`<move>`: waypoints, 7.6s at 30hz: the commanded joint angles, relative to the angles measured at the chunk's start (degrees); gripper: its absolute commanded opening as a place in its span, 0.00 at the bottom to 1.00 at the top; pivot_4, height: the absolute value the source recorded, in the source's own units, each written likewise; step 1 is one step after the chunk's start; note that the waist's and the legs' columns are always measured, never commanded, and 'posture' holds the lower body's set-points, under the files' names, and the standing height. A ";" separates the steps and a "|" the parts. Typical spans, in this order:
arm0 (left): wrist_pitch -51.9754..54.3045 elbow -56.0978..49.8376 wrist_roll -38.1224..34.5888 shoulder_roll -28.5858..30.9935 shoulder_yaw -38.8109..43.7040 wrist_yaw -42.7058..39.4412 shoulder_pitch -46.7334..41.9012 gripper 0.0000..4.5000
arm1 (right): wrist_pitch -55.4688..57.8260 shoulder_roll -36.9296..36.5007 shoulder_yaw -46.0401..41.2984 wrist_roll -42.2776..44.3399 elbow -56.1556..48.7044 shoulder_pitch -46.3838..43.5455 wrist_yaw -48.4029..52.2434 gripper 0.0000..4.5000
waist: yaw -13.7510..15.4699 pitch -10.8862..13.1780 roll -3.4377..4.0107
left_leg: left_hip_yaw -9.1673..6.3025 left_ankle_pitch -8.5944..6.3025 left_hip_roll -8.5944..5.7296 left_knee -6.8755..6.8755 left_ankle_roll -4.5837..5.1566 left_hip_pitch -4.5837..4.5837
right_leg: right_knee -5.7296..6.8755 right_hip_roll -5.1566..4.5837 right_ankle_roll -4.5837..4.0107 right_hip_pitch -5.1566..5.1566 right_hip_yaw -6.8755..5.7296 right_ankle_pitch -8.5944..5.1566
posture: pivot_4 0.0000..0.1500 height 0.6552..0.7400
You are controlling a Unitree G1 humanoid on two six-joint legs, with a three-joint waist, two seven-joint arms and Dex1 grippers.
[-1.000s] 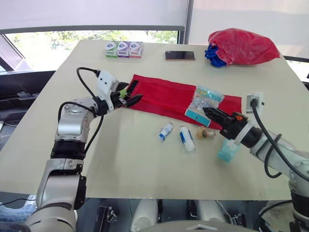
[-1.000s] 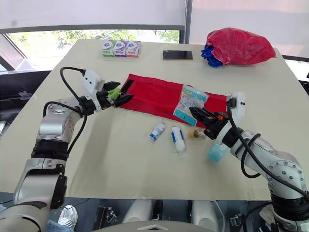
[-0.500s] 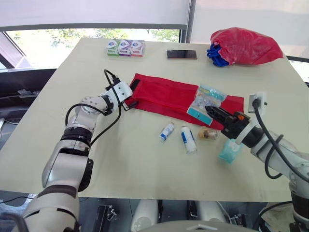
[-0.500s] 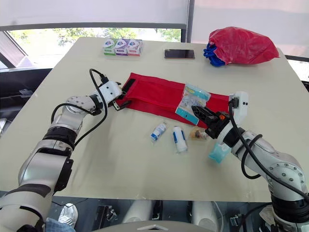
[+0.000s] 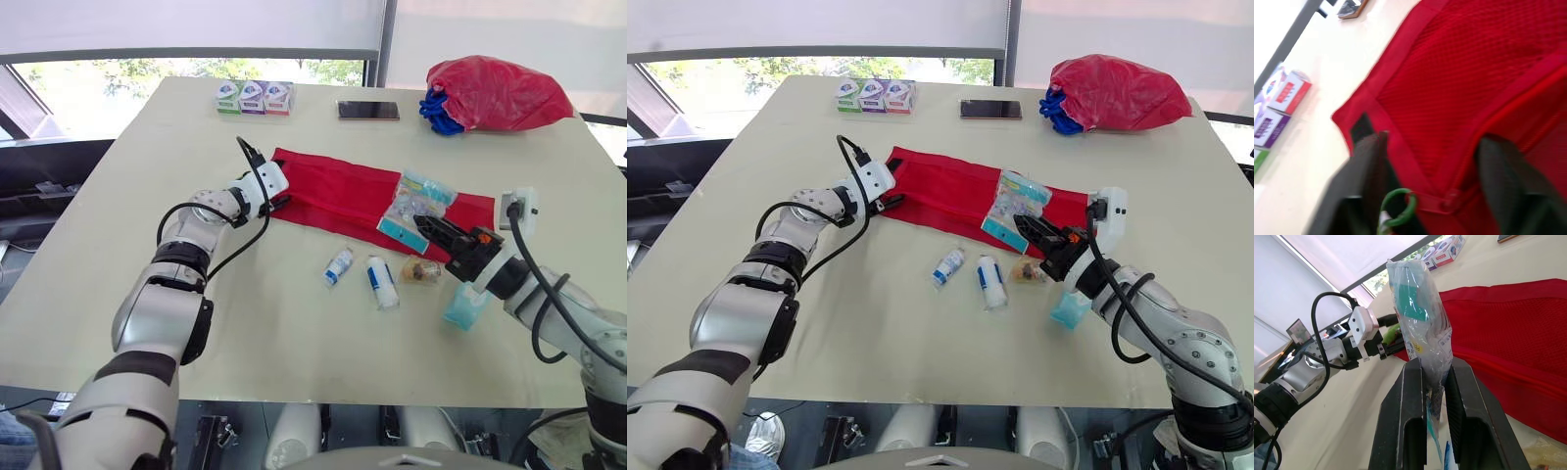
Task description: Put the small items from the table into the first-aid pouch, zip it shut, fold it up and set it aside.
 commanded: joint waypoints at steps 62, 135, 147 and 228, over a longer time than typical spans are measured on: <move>48.72 -62.21 -19.97 -5.42 -1.34 -26.95 19.11 0.00 | 4.64 15.95 11.75 16.04 23.00 -7.75 -25.56 0.01 | -0.18 -0.03 0.05 | 0.07 0.02 0.07 0.09 -0.02 0.13 | 0.14 0.20 -0.02 0.03 0.49 0.01 | 1.00 1.00; 53.62 -66.67 -30.33 -6.38 0.06 -30.76 22.69 0.00 | 7.11 37.00 1.87 -5.46 30.81 -15.43 -9.23 0.01 | -1.61 -0.04 0.15 | 0.09 0.14 0.06 0.03 -0.23 0.17 | 0.15 0.23 -0.02 0.00 0.47 0.01 | 1.00 1.00; 51.82 -63.57 -32.42 -7.65 2.54 -32.59 21.67 0.00 | 16.76 34.40 3.89 -9.41 31.00 -16.15 -7.89 0.01 | -1.58 -0.04 0.15 | 0.08 0.05 0.07 0.03 -0.08 0.15 | 0.15 0.23 -0.01 0.00 0.45 0.01 | 1.00 1.00; 23.12 -26.98 -23.96 2.20 4.46 -40.44 11.41 0.00 | -6.96 -2.85 1.29 -41.31 -0.26 2.06 37.50 0.01 | -1.49 -0.04 0.12 | 0.03 0.03 0.03 -0.02 -0.05 0.06 | 0.02 0.29 0.02 -0.04 0.37 -0.01 | 1.00 1.00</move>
